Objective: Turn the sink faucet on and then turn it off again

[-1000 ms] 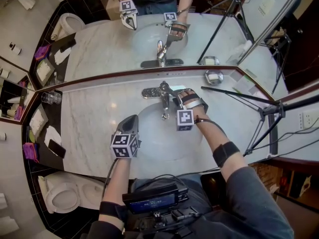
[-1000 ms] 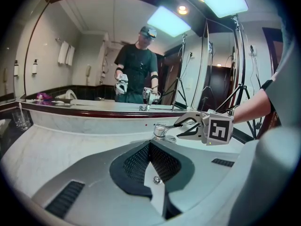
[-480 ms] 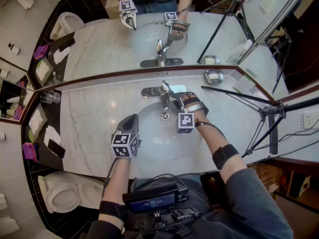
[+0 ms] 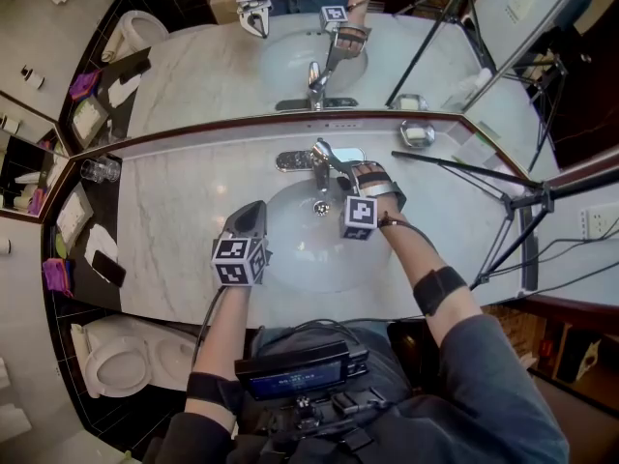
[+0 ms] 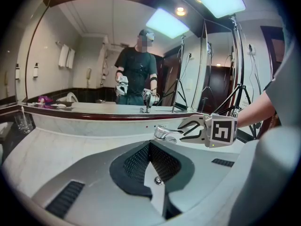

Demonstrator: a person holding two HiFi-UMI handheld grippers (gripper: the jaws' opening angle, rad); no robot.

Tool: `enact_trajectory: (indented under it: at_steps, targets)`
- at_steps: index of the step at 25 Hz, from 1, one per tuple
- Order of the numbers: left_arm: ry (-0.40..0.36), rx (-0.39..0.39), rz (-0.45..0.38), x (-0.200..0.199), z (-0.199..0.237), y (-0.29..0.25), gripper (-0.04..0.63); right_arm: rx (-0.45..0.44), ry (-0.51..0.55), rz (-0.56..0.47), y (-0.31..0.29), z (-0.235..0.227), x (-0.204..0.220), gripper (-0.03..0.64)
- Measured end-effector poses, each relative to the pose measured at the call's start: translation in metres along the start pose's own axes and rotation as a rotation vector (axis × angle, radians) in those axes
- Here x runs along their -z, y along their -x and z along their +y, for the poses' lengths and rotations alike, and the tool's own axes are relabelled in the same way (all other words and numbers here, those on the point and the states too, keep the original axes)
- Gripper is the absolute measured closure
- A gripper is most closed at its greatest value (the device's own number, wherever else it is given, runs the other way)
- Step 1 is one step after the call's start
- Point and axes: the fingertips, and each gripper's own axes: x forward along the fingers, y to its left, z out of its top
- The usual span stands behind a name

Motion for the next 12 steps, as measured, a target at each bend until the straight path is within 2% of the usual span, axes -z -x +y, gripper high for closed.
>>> enact_trajectory:
  at_steps: [4,8,12]
  targets:
    - [-0.004,0.001,-0.02,-0.006,-0.003,0.01,0.595,0.045,-0.128,-0.043,0.029,-0.009,-0.009,0.475]
    - [-0.005,0.011,-0.033,-0.007,-0.013,0.017,0.595,0.106,-0.26,-0.067,0.057,-0.019,-0.004,0.597]
    - [-0.014,0.024,-0.046,-0.01,-0.022,0.024,0.595,0.113,-0.413,-0.085,0.084,-0.024,0.002,0.598]
